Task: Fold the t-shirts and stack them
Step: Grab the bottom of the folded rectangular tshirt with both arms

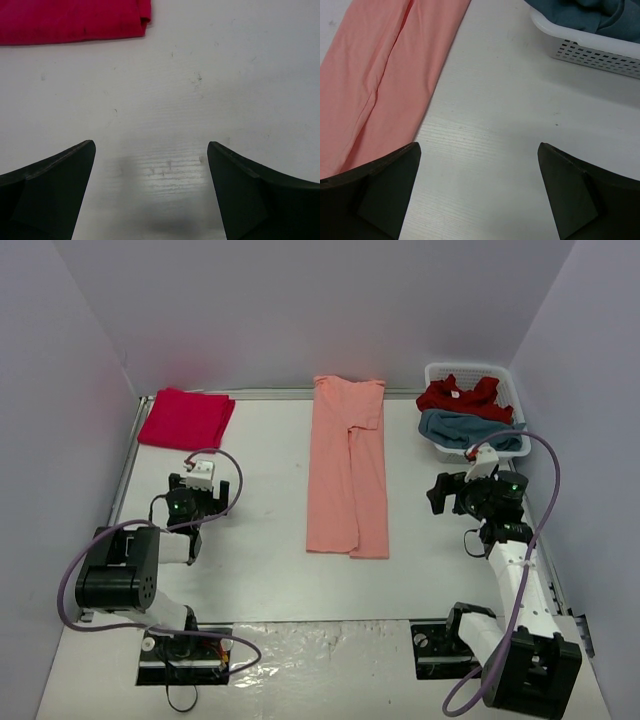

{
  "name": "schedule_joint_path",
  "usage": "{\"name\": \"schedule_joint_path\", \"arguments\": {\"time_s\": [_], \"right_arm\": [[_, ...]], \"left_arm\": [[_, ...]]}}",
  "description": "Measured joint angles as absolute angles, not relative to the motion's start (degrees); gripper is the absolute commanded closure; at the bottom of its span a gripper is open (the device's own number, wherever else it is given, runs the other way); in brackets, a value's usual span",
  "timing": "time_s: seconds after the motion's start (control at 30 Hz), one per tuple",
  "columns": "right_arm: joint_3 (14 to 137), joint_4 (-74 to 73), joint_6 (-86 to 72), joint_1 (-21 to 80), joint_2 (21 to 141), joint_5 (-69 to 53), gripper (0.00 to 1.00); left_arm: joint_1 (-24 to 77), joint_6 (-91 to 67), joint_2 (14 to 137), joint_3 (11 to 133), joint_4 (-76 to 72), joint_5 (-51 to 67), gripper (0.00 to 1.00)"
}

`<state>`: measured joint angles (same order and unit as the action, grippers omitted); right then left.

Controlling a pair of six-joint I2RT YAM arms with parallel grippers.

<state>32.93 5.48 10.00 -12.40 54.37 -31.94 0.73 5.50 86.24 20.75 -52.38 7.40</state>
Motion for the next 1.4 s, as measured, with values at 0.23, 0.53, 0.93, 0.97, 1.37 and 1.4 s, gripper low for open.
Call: {"name": "schedule_joint_path", "arguments": {"time_s": [0.23, 0.53, 0.93, 0.97, 1.37, 1.4], "right_arm": [[32.6, 7.0, 8.1, -12.5, 54.4, -31.9, 0.00], [30.3, 21.1, 1.0, -12.5, 58.0, -28.3, 0.00], [15.3, 65.1, -2.9, -12.4, 83.6, -26.1, 0.00], [15.3, 66.5, -2.8, -12.4, 84.8, -26.4, 0.00], [17.5, 72.6, -0.8, -8.5, 91.2, -24.3, 0.00], [17.8, 72.8, -0.3, -7.4, 91.2, -22.8, 0.00]], "left_arm": [[0.7, 5.4, 87.5, 18.5, -60.0, 7.6, 0.06], [0.7, 4.9, 87.6, 18.9, -60.2, 6.7, 0.06], [-0.2, 3.6, 87.7, 20.2, -59.2, 5.0, 0.06], [-0.6, 3.4, 87.7, 20.2, -59.2, 5.0, 0.06], [-1.5, 2.7, 87.7, 20.4, -58.9, 4.6, 0.06], [-1.5, 2.8, 87.7, 20.4, -58.9, 4.6, 0.06]]}}
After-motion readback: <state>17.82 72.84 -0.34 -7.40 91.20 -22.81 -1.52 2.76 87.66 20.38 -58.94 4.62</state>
